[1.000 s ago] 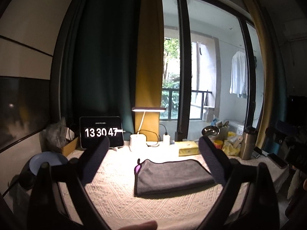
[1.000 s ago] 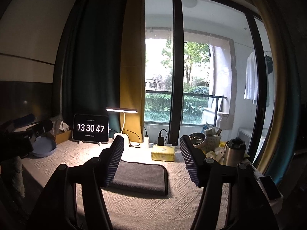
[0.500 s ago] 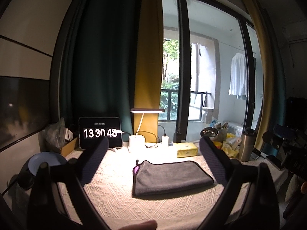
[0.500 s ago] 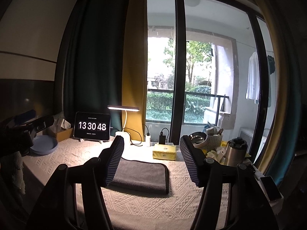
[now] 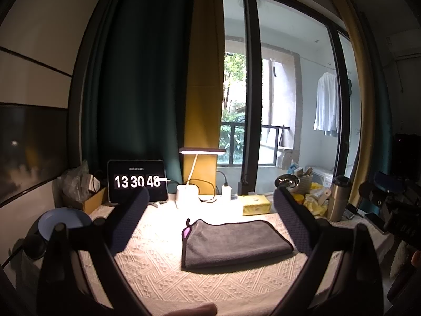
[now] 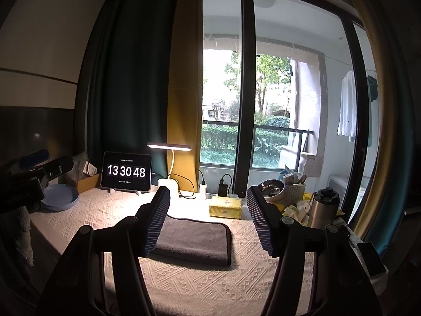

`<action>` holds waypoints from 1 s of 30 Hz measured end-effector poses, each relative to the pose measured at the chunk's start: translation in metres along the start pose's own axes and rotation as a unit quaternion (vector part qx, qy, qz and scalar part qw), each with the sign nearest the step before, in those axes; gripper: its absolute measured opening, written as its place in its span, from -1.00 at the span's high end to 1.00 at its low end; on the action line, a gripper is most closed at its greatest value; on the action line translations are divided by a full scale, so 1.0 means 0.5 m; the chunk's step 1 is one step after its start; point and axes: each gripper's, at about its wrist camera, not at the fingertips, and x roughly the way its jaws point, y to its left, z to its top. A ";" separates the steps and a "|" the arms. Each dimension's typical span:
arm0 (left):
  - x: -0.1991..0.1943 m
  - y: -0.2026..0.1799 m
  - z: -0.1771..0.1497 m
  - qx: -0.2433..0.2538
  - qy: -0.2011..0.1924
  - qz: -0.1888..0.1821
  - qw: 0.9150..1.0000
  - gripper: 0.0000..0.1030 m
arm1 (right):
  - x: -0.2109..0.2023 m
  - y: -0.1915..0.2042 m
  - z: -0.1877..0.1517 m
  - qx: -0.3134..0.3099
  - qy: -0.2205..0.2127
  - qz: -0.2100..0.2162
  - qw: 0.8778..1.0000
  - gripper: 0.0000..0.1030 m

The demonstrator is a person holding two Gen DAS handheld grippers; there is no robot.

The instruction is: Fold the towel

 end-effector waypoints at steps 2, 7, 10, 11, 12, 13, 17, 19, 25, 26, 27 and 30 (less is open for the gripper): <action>0.000 0.000 0.000 0.000 0.001 0.000 1.000 -0.88 | 0.001 0.001 0.000 0.000 0.001 0.001 1.000 -0.25; 0.000 -0.002 -0.001 0.001 0.003 0.002 1.000 -0.88 | 0.004 0.006 -0.006 -0.007 0.008 0.004 1.000 -0.25; 0.002 -0.001 -0.005 0.001 0.005 0.003 1.000 -0.88 | 0.003 0.008 -0.007 -0.008 0.008 0.005 1.000 -0.25; 0.002 -0.001 -0.005 0.001 0.005 0.003 1.000 -0.88 | 0.004 0.008 -0.007 -0.008 0.008 0.005 1.000 -0.25; 0.002 -0.001 -0.005 0.001 0.005 0.002 1.000 -0.88 | 0.004 0.008 -0.007 -0.008 0.008 0.004 1.000 -0.25; 0.002 -0.001 -0.005 0.001 0.005 0.002 1.000 -0.88 | 0.004 0.008 -0.007 -0.007 0.008 0.004 1.000 -0.25; 0.003 -0.004 -0.007 0.003 0.005 0.002 1.000 -0.88 | 0.001 0.008 -0.008 -0.006 0.008 0.003 1.000 -0.25; 0.003 -0.004 -0.009 0.002 0.007 0.002 1.000 -0.88 | 0.001 0.008 -0.008 -0.007 0.008 0.003 1.000 -0.25; 0.005 -0.005 -0.010 0.001 0.010 0.003 1.000 -0.88 | 0.004 0.005 -0.009 -0.005 0.011 0.003 1.000 -0.25; 0.007 -0.005 -0.010 0.001 0.011 0.003 1.000 -0.88 | 0.003 0.005 -0.009 -0.005 0.011 0.003 1.000 -0.25; 0.007 -0.006 -0.010 0.001 0.012 0.003 1.000 -0.88 | 0.003 0.006 -0.009 -0.005 0.011 0.003 1.000 -0.25; 0.010 -0.007 -0.011 0.001 0.015 0.003 1.000 -0.88 | 0.002 0.006 -0.009 -0.006 0.012 0.003 1.000 -0.25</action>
